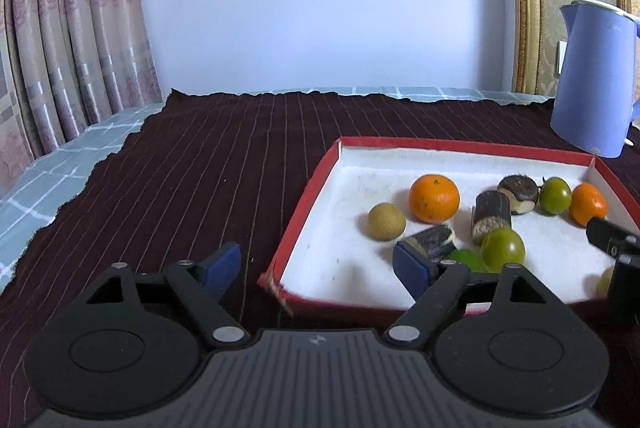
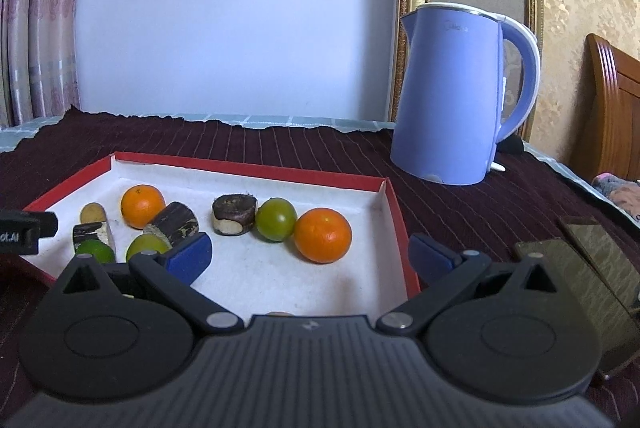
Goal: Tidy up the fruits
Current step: 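Withdraw both open tools back from the tray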
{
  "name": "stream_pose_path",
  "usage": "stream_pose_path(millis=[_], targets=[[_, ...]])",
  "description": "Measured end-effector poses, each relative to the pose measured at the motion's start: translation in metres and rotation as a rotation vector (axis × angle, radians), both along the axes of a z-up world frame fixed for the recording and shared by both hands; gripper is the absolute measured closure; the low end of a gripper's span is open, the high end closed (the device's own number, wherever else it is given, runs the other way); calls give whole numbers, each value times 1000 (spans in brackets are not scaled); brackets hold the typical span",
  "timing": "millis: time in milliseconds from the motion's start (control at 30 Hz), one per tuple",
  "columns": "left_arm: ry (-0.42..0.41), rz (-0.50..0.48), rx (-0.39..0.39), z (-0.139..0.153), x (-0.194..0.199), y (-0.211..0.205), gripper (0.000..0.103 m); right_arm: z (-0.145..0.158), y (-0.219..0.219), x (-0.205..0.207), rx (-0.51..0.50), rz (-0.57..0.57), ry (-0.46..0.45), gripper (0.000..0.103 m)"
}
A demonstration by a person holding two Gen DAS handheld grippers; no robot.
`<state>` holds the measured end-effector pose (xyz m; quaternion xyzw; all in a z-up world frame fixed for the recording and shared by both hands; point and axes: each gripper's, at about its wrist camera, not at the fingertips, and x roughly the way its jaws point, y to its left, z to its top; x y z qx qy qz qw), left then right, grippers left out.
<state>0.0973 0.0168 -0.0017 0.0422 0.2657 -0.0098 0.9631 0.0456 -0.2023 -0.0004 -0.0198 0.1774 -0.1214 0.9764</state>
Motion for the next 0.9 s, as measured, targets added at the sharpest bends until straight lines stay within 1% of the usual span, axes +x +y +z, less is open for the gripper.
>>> stream_pose_path(millis=[167,367,533,767,900], targets=[[13,0,-12,-5,-8,7,19,0,1,-12,25,4,-14,0],[-4,3,-30,-3,-18,13,19,-2,0,-25,58,28,17,0],[-7,-4,-35,-4,-27,16,17,-3,7,-33,33,48,34,0],[13,-14,-25,-14,-35,19,17,-6,19,-40,-16,81,75,0],[31,-19,-20,-19,-37,19,17,-8,24,-41,-26,100,106,0]])
